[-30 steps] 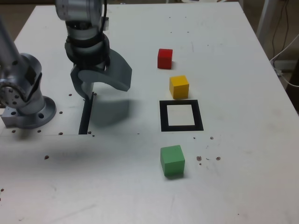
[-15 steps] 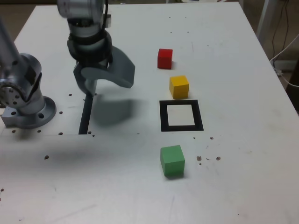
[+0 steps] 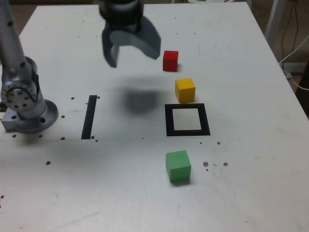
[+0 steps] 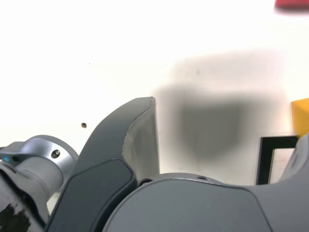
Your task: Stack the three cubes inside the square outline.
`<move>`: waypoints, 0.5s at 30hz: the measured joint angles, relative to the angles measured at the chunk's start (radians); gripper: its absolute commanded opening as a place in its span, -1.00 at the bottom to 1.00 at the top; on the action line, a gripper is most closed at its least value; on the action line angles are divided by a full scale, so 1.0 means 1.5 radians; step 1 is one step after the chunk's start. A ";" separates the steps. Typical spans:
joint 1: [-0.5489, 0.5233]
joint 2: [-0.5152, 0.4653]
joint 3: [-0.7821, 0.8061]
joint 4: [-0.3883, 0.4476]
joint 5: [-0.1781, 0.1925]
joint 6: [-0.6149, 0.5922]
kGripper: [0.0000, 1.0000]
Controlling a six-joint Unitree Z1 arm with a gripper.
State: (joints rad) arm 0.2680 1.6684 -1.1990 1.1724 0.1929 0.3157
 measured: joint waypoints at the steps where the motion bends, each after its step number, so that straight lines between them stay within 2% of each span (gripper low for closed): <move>1: 0.017 0.011 -0.019 0.008 -0.011 0.016 0.96; 6: 0.075 0.056 -0.111 0.047 -0.043 0.060 0.93; 9: 0.105 0.094 -0.152 0.059 -0.048 0.073 0.91; 15: 0.132 0.148 -0.188 0.046 -0.050 0.098 0.86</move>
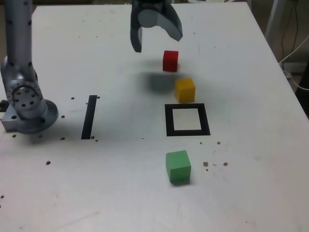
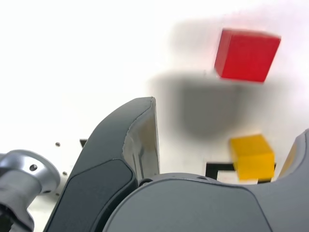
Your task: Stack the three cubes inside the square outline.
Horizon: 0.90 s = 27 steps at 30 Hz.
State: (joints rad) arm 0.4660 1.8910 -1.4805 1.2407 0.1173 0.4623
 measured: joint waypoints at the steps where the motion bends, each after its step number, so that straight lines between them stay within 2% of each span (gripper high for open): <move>1: 0.002 0.011 -0.001 -0.005 0.002 0.007 0.85; 11: 0.006 0.070 0.003 -0.066 0.061 0.044 0.80; 22: 0.003 0.093 0.013 -0.131 0.067 0.048 0.64; 27: -0.001 0.100 0.013 -0.145 0.068 0.048 0.39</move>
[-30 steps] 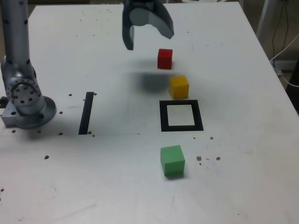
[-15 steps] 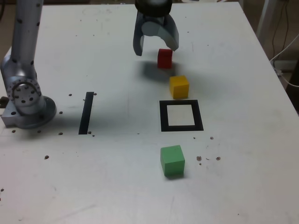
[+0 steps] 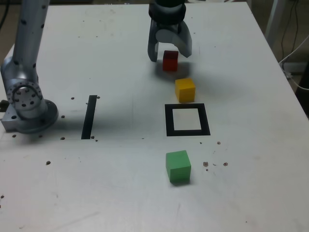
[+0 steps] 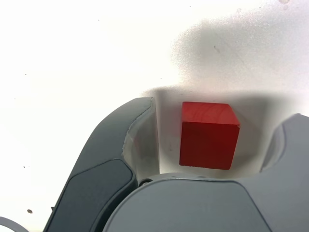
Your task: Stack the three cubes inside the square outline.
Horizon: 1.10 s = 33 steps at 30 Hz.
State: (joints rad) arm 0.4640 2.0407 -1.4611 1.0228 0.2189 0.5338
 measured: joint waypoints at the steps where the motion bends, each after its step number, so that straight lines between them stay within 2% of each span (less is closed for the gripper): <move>1: 0.000 0.001 0.000 0.000 0.000 0.000 0.31; 5: 0.000 0.005 0.000 -0.003 0.000 -0.002 0.01; 9: 0.000 0.006 0.000 -0.007 0.000 -0.005 -0.18; 14: 0.000 0.007 0.002 -0.022 -0.006 -0.008 -0.26; 26: -0.001 0.011 0.012 -0.042 -0.022 -0.008 -0.68; 33: -0.002 0.005 0.014 -0.038 -0.033 -0.008 -0.73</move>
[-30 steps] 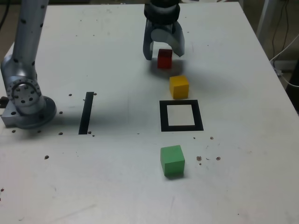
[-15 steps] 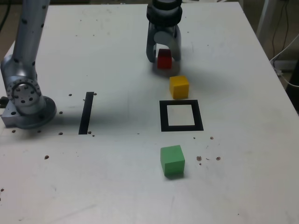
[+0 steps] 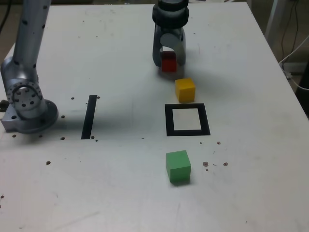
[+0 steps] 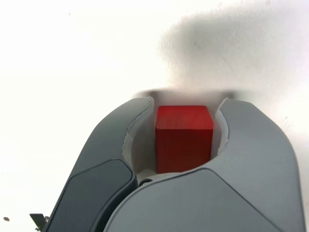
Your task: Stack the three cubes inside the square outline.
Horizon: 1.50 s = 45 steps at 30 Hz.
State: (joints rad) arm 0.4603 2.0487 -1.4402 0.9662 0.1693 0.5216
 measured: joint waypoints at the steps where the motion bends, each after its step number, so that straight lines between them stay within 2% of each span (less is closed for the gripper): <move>1: -0.002 -0.002 0.000 0.005 -0.001 0.000 -0.73; 7: -0.028 -0.052 -0.026 0.073 -0.002 -0.016 -0.73; 12: -0.096 -0.099 -0.051 0.142 -0.003 -0.062 -0.73; 16: -0.155 -0.126 -0.044 0.162 -0.011 -0.108 -0.73; 22: -0.240 -0.137 -0.005 0.158 -0.031 -0.197 -0.72; 31: -0.339 -0.134 -0.003 0.151 -0.046 -0.296 -0.72; 38: -0.373 -0.096 -0.017 0.135 -0.075 -0.331 -0.72; 45: -0.382 -0.059 -0.021 0.107 -0.075 -0.347 -0.72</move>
State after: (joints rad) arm -0.1120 1.9596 -1.4712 1.1262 0.0572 0.0006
